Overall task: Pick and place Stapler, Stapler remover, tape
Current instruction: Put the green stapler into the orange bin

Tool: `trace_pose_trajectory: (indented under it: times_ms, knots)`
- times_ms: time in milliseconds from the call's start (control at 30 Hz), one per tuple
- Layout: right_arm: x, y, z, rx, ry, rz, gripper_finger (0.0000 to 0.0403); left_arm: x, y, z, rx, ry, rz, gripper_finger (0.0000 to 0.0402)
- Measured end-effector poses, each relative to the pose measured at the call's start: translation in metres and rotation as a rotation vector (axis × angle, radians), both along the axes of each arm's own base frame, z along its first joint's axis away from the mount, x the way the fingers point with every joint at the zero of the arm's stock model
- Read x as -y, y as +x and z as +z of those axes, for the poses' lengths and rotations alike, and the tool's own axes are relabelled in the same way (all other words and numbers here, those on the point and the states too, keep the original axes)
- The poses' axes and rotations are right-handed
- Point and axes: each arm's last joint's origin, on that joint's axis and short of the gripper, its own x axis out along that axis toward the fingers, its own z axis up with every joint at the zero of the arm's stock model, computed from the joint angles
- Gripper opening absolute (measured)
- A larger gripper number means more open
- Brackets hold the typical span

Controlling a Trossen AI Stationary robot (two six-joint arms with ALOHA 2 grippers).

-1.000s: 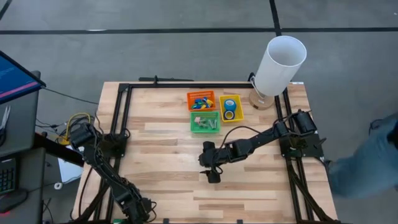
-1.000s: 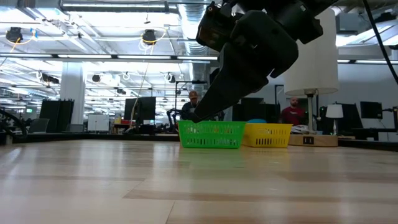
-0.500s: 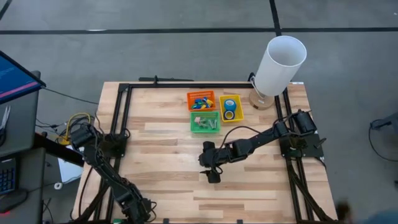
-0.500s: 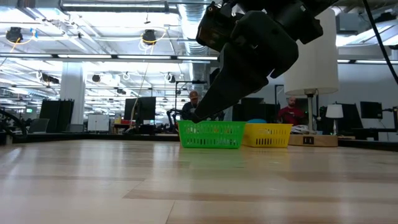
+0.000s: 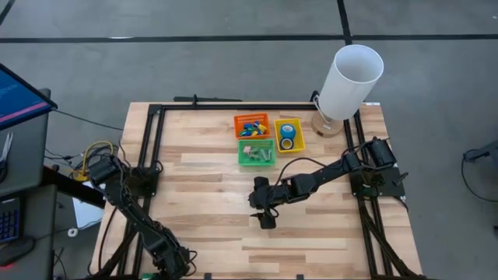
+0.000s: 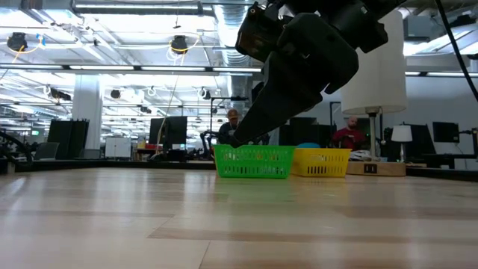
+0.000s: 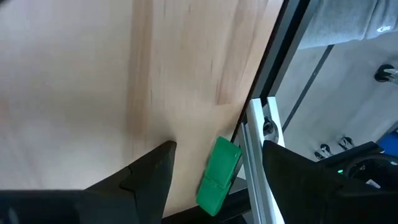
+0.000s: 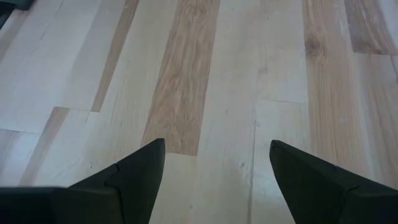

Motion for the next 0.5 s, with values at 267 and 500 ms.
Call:
trace_pose_trajectory:
  times_ms: [267, 500]
  knots:
    - [-0.0001, 0.0, -0.0001, 0.0, 0.0, 0.0, 0.0281, -0.0012, 0.0021, -0.0001, 0.012, -0.006, -0.009, 0.0236]
    - [-0.0001, 0.0, -0.0001, 0.0, 0.0, 0.0, 0.0281, -0.0024, 0.0046, 0.0, 0.023, -0.007, -0.006, 0.0237]
